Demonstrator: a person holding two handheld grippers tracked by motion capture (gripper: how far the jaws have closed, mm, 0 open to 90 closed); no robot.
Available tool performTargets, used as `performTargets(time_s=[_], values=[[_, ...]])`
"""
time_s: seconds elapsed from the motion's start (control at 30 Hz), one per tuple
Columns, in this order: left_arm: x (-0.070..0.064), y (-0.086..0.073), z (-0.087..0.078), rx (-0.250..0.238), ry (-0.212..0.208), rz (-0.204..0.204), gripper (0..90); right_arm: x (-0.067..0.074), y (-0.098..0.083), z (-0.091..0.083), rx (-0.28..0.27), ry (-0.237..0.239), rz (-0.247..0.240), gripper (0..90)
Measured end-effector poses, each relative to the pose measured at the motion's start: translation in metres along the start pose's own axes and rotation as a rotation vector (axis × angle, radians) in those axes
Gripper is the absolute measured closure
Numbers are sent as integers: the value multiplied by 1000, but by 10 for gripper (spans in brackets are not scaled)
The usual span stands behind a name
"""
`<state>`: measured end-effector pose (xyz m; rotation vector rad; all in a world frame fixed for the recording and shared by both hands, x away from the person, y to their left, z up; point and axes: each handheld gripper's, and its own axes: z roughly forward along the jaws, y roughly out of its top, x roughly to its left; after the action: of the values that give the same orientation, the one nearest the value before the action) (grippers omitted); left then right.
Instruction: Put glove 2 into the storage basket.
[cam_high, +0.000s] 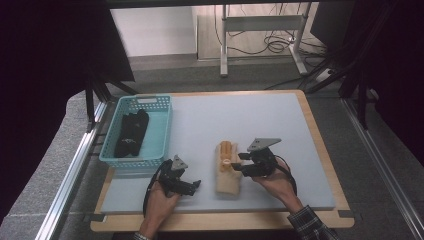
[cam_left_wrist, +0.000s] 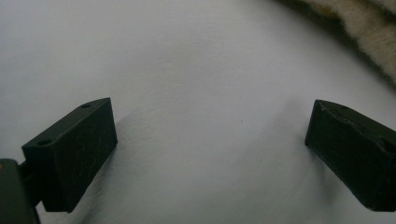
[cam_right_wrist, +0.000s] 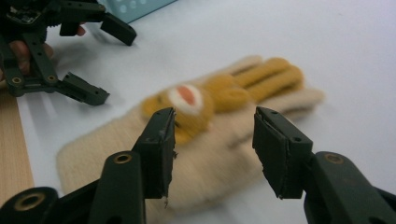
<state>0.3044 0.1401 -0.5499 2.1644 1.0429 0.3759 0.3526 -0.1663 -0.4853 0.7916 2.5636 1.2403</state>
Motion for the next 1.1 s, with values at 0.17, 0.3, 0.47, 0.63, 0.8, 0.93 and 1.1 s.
performTargets(time_s=[0.17,0.3,0.47,0.63,0.8,0.93,1.1], values=[[0,0,0,0,-1,-1,25,-5,-14,-5,25,-21,13,635],[0,0,0,-1,-1,0,26,-3,-25,-6,39,-19,7,741],[1,0,-1,-3,0,-7,34,6,-36,-5,61,-2,-10,838],[-1,-2,-4,0,12,-11,42,13,-47,-3,78,28,-12,865],[2,-9,-10,4,19,-23,29,17,-52,2,75,49,-12,867],[5,-15,-14,-1,29,-36,19,22,-51,9,76,58,-18,867],[8,-19,-17,1,32,-42,18,28,-47,18,74,75,-22,867]])
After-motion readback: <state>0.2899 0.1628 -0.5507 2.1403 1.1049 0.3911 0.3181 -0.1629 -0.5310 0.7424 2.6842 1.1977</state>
